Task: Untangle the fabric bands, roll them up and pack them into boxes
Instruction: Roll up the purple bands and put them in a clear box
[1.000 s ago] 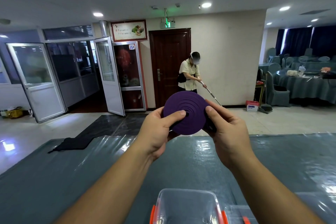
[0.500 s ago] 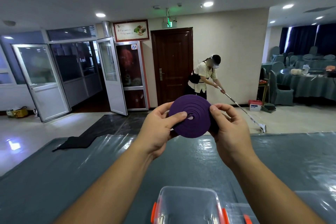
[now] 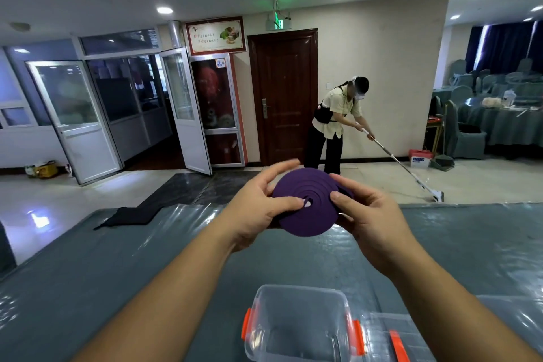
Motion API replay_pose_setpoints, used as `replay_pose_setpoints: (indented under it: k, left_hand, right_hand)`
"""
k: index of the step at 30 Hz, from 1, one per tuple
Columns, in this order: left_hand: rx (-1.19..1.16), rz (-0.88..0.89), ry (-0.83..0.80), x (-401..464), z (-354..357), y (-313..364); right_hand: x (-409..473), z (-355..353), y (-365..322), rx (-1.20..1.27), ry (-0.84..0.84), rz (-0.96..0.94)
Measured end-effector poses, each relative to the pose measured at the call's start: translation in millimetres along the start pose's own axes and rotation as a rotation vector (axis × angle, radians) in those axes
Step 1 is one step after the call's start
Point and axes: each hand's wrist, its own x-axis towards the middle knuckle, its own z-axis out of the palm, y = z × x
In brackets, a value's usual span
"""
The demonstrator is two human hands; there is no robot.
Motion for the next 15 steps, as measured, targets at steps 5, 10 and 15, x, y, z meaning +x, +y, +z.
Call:
replay_pose_setpoints:
  k: [5,10,15]
  left_hand:
    - [-0.051,-0.003,0.022,-0.7,9.7,-15.5]
    - [-0.198,-0.027,0.133,-0.7,29.3,-47.3]
    - [-0.289,-0.097,0.253,-1.8,37.5,-85.6]
  right_hand:
    - [-3.2,-12.3,4.7,0.017,0.028,0.009]
    - [-7.5,-23.1,23.5,0.089,0.138,0.033]
    - [-19.1,-31.0,52.0,0.063,0.110,0.129]
